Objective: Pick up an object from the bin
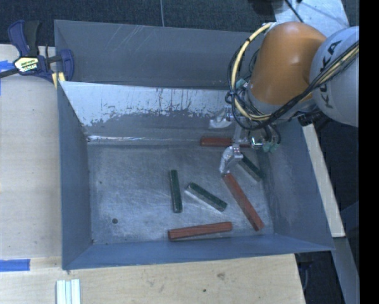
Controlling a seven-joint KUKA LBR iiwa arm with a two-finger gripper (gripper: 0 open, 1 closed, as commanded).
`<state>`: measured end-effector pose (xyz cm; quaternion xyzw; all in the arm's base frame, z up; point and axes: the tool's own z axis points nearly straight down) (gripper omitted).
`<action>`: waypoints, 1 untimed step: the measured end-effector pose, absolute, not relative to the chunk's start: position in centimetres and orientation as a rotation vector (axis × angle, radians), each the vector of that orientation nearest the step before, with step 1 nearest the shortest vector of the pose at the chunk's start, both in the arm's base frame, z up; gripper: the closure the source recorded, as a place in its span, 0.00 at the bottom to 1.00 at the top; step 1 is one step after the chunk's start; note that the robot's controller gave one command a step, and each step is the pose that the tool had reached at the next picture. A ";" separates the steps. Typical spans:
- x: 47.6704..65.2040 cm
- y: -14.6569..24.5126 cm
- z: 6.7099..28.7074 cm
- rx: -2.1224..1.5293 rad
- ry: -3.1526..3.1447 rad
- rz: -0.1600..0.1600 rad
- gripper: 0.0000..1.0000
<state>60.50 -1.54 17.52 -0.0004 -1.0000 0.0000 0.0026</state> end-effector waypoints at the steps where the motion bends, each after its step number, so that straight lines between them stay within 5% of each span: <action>1: 60.7 -1.5 18.0 -0.001 -3.145 0.000 0.00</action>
Offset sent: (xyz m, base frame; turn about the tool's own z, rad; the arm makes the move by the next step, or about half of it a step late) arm -0.0597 0.0209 -0.0831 0.1028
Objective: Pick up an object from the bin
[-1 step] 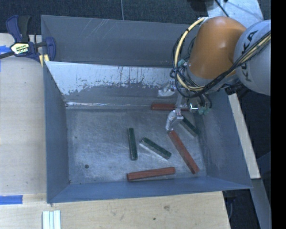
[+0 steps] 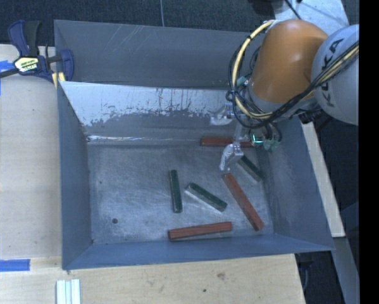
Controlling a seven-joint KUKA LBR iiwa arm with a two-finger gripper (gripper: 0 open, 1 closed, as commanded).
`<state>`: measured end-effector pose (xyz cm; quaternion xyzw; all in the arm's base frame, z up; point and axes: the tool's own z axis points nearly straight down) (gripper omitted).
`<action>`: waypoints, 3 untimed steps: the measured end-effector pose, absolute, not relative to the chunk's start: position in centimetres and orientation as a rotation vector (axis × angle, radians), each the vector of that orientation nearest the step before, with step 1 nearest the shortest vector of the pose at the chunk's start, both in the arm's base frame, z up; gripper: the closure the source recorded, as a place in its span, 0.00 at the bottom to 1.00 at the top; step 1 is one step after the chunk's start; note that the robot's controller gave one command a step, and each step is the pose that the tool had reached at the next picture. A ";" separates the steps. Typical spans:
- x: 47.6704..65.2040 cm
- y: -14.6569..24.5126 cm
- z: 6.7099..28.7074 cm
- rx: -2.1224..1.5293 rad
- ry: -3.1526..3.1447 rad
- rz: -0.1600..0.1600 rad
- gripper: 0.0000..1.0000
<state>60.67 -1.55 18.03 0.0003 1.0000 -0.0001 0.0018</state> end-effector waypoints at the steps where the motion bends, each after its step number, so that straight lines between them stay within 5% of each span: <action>1: 57.3 -0.4 13.1 0.096 3.132 0.000 0.00; 2: 54.0 -2.0 8.4 0.131 3.137 0.000 0.00; 3: 52.2 1.0 7.9 0.141 3.105 -0.001 1.00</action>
Offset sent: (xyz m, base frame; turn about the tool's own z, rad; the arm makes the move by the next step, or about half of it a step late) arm -0.0683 -0.0060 -0.0975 0.0845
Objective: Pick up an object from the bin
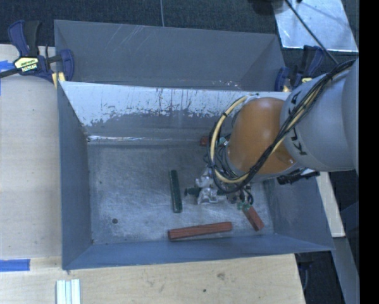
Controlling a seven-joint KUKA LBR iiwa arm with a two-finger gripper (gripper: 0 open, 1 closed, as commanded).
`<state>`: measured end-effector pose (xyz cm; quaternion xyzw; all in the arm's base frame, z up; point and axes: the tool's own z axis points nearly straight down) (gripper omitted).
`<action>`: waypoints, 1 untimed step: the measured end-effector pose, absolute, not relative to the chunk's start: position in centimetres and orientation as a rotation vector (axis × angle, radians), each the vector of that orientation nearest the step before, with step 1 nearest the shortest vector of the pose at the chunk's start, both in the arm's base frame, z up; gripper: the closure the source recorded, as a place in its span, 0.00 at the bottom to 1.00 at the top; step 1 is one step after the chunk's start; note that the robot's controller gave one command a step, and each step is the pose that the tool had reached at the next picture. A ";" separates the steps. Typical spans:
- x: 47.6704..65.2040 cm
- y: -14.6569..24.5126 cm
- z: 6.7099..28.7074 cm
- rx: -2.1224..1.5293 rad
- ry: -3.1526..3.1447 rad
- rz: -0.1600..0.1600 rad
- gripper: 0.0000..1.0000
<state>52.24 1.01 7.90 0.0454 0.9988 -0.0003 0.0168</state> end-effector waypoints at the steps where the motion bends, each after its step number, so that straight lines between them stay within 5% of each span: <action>1: 52.2 1.0 7.9 0.141 3.105 -0.001 1.00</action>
Offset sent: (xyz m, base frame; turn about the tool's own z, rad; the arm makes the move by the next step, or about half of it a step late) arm -0.0157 -0.0069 0.1766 -0.0863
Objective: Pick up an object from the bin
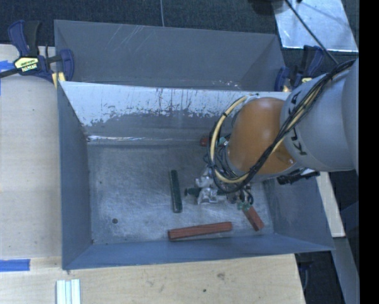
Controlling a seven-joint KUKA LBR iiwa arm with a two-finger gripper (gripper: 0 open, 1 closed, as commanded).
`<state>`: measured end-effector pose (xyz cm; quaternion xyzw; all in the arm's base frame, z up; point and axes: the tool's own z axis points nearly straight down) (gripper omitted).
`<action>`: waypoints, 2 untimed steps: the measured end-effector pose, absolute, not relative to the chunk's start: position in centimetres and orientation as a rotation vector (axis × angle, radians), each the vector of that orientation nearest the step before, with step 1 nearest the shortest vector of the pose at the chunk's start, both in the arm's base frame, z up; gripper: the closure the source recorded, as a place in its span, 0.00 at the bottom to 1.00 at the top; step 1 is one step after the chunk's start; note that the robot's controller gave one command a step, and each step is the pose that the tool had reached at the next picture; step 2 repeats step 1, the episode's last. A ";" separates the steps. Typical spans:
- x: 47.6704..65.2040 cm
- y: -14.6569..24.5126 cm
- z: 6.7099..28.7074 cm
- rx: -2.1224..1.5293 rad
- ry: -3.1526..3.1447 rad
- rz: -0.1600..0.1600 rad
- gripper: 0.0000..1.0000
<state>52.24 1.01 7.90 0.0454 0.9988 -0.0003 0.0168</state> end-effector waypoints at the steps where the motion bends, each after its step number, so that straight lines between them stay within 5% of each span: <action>1: 50.9 0.2 26.1 0.009 3.129 -0.001 1.00; 2: 50.9 0.2 26.1 0.009 3.129 -0.001 1.00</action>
Offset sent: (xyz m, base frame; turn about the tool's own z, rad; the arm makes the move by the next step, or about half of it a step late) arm 0.0000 0.0000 0.0000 0.0000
